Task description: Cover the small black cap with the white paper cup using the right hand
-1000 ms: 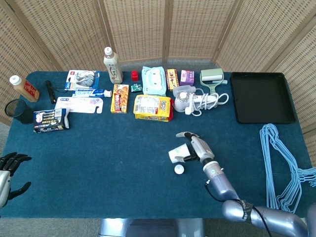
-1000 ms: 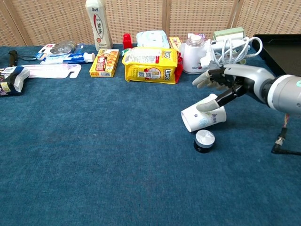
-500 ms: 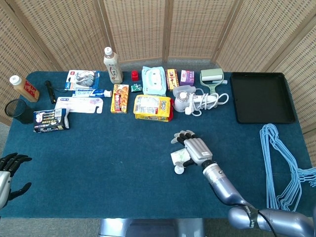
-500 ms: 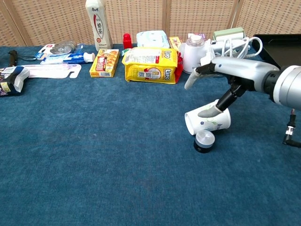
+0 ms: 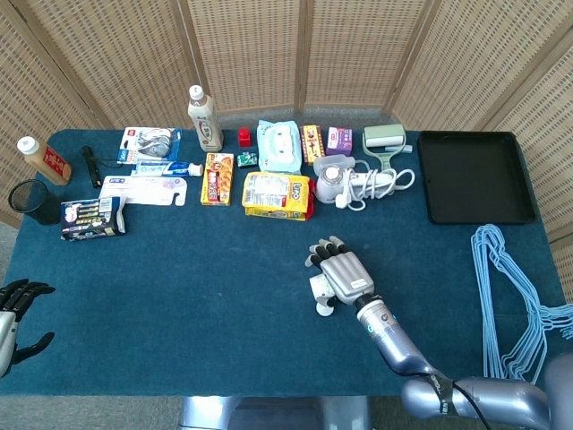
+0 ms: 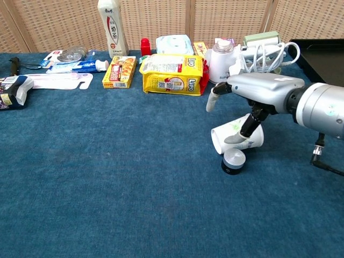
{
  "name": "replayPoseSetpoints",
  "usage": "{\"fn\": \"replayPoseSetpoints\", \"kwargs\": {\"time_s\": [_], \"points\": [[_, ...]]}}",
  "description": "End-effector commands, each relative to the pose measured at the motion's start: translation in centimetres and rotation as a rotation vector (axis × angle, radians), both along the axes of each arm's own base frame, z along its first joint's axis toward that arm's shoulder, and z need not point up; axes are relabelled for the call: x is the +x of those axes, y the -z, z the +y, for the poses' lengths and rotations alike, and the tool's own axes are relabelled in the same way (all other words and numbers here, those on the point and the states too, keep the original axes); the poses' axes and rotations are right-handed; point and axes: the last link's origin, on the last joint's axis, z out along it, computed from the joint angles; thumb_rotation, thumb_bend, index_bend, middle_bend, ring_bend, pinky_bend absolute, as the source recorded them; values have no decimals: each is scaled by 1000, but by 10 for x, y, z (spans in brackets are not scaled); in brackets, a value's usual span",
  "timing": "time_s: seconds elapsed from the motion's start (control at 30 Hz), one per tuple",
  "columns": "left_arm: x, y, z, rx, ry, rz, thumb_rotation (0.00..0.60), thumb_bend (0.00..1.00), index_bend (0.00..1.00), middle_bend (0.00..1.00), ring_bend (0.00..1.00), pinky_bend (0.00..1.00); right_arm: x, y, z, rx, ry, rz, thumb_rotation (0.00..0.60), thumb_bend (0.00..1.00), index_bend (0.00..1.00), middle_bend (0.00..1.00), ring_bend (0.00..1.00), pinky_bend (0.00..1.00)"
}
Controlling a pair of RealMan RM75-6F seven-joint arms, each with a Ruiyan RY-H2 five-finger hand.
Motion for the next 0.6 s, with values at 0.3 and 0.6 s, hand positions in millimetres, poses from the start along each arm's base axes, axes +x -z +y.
{"fn": "replayPoseSetpoints", "kwargs": {"time_s": [0.3,0.6], "points": [[-4,2,0,-2,-7,-5,600,178,281,280,174,183,-3,6,-4,-27,-35,117,559,251,305,184,97,17],[-4,2,1,-4,-5,-4,600,179,281,280,174,182,-1,10,-7,-30,-43,151,560,252,314,191,98,17]]}}
